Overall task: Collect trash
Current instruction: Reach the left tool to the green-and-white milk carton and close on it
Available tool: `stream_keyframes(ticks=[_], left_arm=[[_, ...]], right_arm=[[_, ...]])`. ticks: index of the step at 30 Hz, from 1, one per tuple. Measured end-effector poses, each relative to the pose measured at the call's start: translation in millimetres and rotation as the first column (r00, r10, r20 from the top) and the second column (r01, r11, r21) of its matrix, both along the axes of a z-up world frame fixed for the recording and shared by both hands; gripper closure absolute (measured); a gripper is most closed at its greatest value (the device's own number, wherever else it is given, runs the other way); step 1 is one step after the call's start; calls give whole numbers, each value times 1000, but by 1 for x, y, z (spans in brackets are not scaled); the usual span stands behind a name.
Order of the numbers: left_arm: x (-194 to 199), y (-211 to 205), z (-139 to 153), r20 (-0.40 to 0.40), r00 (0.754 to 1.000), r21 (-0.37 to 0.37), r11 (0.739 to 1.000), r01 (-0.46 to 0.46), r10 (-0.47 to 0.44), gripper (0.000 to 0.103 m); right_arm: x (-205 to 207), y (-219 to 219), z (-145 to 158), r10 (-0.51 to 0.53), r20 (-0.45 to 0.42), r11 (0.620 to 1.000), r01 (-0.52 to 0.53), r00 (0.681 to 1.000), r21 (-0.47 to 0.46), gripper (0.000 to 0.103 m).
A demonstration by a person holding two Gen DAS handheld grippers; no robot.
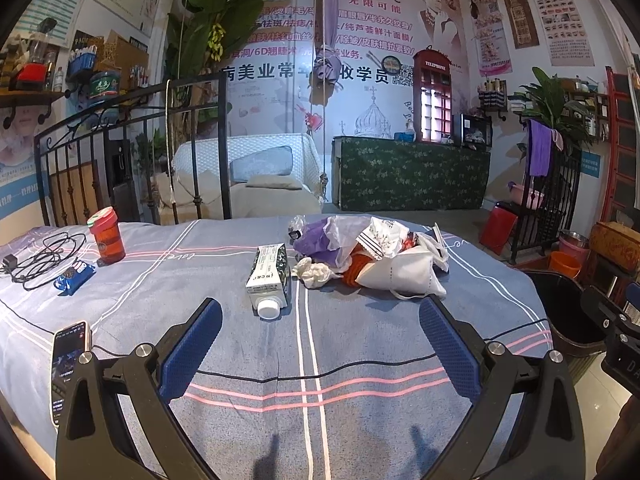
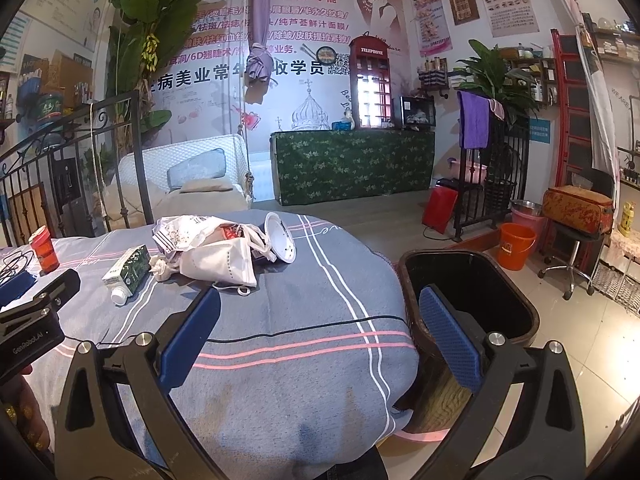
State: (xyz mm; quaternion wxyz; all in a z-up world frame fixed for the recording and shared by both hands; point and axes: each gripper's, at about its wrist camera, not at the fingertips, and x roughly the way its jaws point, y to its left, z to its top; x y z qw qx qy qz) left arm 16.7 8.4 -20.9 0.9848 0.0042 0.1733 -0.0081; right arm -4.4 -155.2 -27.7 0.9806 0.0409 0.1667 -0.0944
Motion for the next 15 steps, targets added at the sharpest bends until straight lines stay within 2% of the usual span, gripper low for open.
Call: stream_keyframes(ticks=[10,13,15], left_arm=[[12,4,-6,-60,998,13,1000,19,-19,6],[21,6,-12,-110,993,10,999,33,-32,6],[29,8,-18,-158,987,26,999,37,-32,6]], right_arm=[[22,4,-9,24,-57,1000,-24,998,-7,5],[43,9,-16,110,-115,994,-112,987,-10,5],[58,12,-21,206,-171,979,-204,964,29,5]])
